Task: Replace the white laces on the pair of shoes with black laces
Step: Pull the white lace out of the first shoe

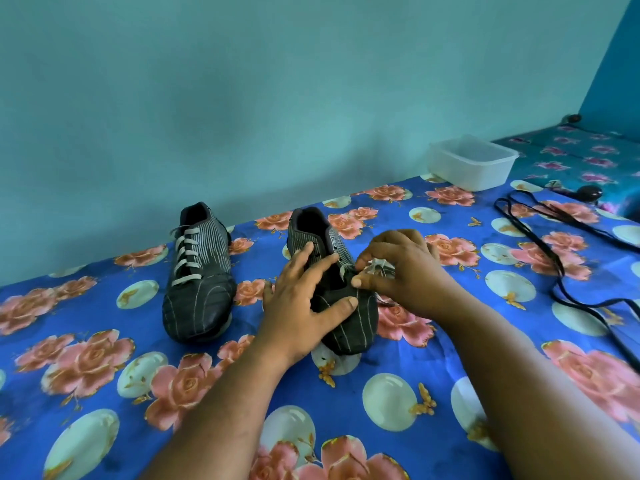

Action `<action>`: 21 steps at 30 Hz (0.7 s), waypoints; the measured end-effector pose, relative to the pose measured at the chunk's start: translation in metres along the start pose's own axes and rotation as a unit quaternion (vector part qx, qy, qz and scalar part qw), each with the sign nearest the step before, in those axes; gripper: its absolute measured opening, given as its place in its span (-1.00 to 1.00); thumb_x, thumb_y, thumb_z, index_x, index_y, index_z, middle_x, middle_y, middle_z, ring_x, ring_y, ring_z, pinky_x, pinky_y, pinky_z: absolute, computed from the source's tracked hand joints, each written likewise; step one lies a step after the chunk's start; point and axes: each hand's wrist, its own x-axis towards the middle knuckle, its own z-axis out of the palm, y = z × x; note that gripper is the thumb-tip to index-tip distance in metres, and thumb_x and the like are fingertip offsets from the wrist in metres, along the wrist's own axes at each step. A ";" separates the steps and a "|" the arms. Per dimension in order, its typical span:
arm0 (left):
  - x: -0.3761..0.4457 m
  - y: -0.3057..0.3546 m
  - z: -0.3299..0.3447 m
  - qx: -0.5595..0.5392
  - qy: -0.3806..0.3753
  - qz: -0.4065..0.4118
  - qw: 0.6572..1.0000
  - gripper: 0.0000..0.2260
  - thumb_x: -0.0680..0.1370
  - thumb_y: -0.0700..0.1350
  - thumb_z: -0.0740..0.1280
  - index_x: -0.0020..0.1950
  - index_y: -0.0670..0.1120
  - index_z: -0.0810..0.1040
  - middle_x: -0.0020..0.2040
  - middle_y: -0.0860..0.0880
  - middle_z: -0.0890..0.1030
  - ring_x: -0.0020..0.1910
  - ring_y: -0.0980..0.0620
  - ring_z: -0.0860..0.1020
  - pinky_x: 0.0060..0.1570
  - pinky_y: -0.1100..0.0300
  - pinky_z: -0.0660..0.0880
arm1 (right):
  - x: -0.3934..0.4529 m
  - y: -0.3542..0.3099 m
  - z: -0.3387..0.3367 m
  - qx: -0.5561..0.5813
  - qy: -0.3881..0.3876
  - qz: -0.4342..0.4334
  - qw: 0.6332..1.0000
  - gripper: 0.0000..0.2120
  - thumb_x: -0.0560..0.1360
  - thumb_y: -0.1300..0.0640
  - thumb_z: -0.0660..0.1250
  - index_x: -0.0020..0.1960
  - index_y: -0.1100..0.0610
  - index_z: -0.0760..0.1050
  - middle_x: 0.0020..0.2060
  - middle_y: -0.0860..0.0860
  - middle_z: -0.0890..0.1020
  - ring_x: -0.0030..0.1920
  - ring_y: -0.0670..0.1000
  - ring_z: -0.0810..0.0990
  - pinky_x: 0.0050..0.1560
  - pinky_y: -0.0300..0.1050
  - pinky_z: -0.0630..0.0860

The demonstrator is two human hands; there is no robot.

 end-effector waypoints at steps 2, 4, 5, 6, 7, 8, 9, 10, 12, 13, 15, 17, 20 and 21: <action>0.000 0.000 0.000 0.002 0.001 0.002 1.000 -0.30 0.34 0.52 0.19 0.48 0.41 0.28 0.64 0.22 0.05 0.62 0.16 0.04 0.51 -0.32 0.02 | 0.001 0.001 0.000 0.002 -0.026 -0.014 1.000 -0.78 0.41 -0.33 0.42 -0.08 -0.23 0.59 0.07 -0.28 0.53 0.30 -0.06 0.28 0.24 0.10 0.20; 0.000 0.000 0.001 -0.002 -0.004 -0.003 1.000 -0.29 0.33 0.52 0.19 0.48 0.42 0.28 0.64 0.23 0.05 0.62 0.15 0.04 0.51 -0.32 0.01 | 0.002 0.005 0.001 0.018 -0.018 -0.027 0.999 -0.78 0.42 -0.35 0.38 -0.13 -0.23 0.58 0.00 -0.29 0.55 0.25 -0.05 0.34 0.21 0.09 0.28; 0.000 0.000 0.000 -0.005 -0.006 -0.005 1.000 -0.29 0.33 0.52 0.19 0.47 0.42 0.28 0.64 0.24 0.04 0.62 0.15 0.04 0.51 -0.32 0.00 | 0.003 0.005 0.001 0.040 0.002 -0.029 0.999 -0.80 0.44 -0.32 0.39 -0.15 -0.21 0.57 -0.04 -0.28 0.57 0.21 -0.05 0.39 0.18 0.04 0.33; -0.001 0.001 0.000 -0.008 -0.007 -0.007 1.000 -0.29 0.32 0.52 0.19 0.47 0.41 0.29 0.64 0.24 0.04 0.62 0.15 0.04 0.51 -0.32 0.00 | 0.004 0.003 -0.001 0.080 0.033 -0.022 0.996 -0.84 0.47 -0.23 0.43 -0.17 -0.18 0.58 -0.09 -0.26 0.60 0.14 -0.06 0.45 0.13 -0.06 0.38; -0.001 0.001 -0.001 -0.009 -0.007 -0.009 1.000 -0.28 0.31 0.52 0.19 0.47 0.41 0.29 0.64 0.23 0.04 0.62 0.15 0.05 0.51 -0.32 0.01 | 0.005 0.002 -0.005 0.130 0.071 -0.004 0.989 -0.86 0.50 -0.12 0.46 -0.18 -0.12 0.59 -0.15 -0.23 0.61 0.04 -0.11 0.51 0.04 -0.17 0.41; -0.001 0.001 -0.001 -0.009 -0.008 -0.010 1.000 -0.27 0.31 0.52 0.19 0.47 0.40 0.30 0.64 0.23 0.05 0.62 0.15 0.05 0.51 -0.32 0.01 | 0.006 0.001 -0.009 0.179 0.118 0.030 0.976 -0.86 0.52 -0.03 0.47 -0.19 -0.07 0.59 -0.20 -0.20 0.62 -0.07 -0.17 0.54 -0.06 -0.27 0.41; -0.001 0.001 -0.001 -0.009 -0.010 -0.011 1.000 -0.27 0.31 0.52 0.19 0.48 0.39 0.30 0.64 0.23 0.05 0.62 0.16 0.04 0.51 -0.32 0.01 | 0.008 0.004 -0.013 0.214 0.171 0.076 0.959 -0.85 0.55 0.01 0.45 -0.19 -0.04 0.58 -0.23 -0.18 0.61 -0.17 -0.20 0.53 -0.14 -0.29 0.40; -0.001 0.002 -0.002 -0.009 -0.012 -0.010 1.000 -0.26 0.31 0.52 0.19 0.48 0.39 0.30 0.64 0.23 0.04 0.62 0.17 0.03 0.52 -0.32 0.00 | 0.009 0.010 -0.017 0.233 0.226 0.125 0.938 -0.82 0.56 0.00 0.43 -0.20 -0.03 0.55 -0.26 -0.15 0.60 -0.22 -0.21 0.52 -0.17 -0.24 0.41; -0.001 0.003 -0.003 -0.011 -0.016 -0.011 1.000 -0.26 0.31 0.52 0.18 0.49 0.38 0.29 0.64 0.23 0.03 0.62 0.19 0.01 0.52 -0.31 -0.03 | 0.012 0.024 -0.023 0.226 0.300 0.192 0.907 -0.77 0.57 -0.08 0.39 -0.22 -0.04 0.49 -0.27 -0.13 0.56 -0.18 -0.14 0.52 -0.09 -0.07 0.46; -0.002 0.003 -0.003 -0.012 -0.019 -0.011 1.000 -0.25 0.31 0.52 0.18 0.49 0.38 0.29 0.64 0.23 0.03 0.62 0.19 0.01 0.53 -0.30 -0.05 | 0.012 0.029 -0.022 0.184 0.306 0.206 0.911 -0.77 0.55 -0.14 0.36 -0.19 -0.05 0.48 -0.19 -0.10 0.58 -0.06 -0.05 0.55 0.01 0.03 0.48; -0.002 0.003 -0.004 -0.013 -0.022 -0.011 1.000 -0.25 0.31 0.52 0.18 0.50 0.38 0.29 0.65 0.23 0.03 0.61 0.20 0.00 0.53 -0.29 -0.06 | 0.012 0.032 -0.016 0.087 0.250 0.203 0.943 -0.78 0.52 -0.23 0.36 -0.04 -0.09 0.53 0.08 -0.01 0.59 0.23 0.14 0.47 0.23 0.13 0.39; -0.002 0.003 -0.004 -0.012 -0.022 -0.012 1.000 -0.26 0.31 0.52 0.18 0.49 0.38 0.29 0.64 0.23 0.03 0.62 0.19 0.01 0.53 -0.30 -0.05 | 0.008 0.022 -0.008 0.050 0.156 0.141 0.976 -0.66 0.46 -0.31 0.39 0.12 -0.15 0.54 0.25 -0.05 0.50 0.36 0.09 0.33 0.27 0.06 0.26; -0.001 0.002 -0.003 -0.010 -0.022 -0.012 1.000 -0.26 0.31 0.52 0.18 0.49 0.38 0.28 0.64 0.23 0.03 0.62 0.18 0.00 0.52 -0.31 -0.03 | 0.003 0.009 0.000 0.015 0.036 0.004 0.999 -0.56 0.33 -0.48 0.33 0.06 -0.25 0.55 0.19 -0.23 0.49 0.35 -0.03 0.29 0.27 0.07 0.21; -0.001 0.002 -0.003 -0.009 -0.022 -0.011 1.000 -0.25 0.31 0.52 0.18 0.50 0.38 0.28 0.65 0.23 0.02 0.62 0.19 -0.01 0.52 -0.31 -0.04 | 0.002 0.009 0.001 0.008 0.005 -0.016 1.000 -0.60 0.34 -0.47 0.35 0.01 -0.24 0.57 0.15 -0.27 0.50 0.34 -0.05 0.29 0.25 0.07 0.20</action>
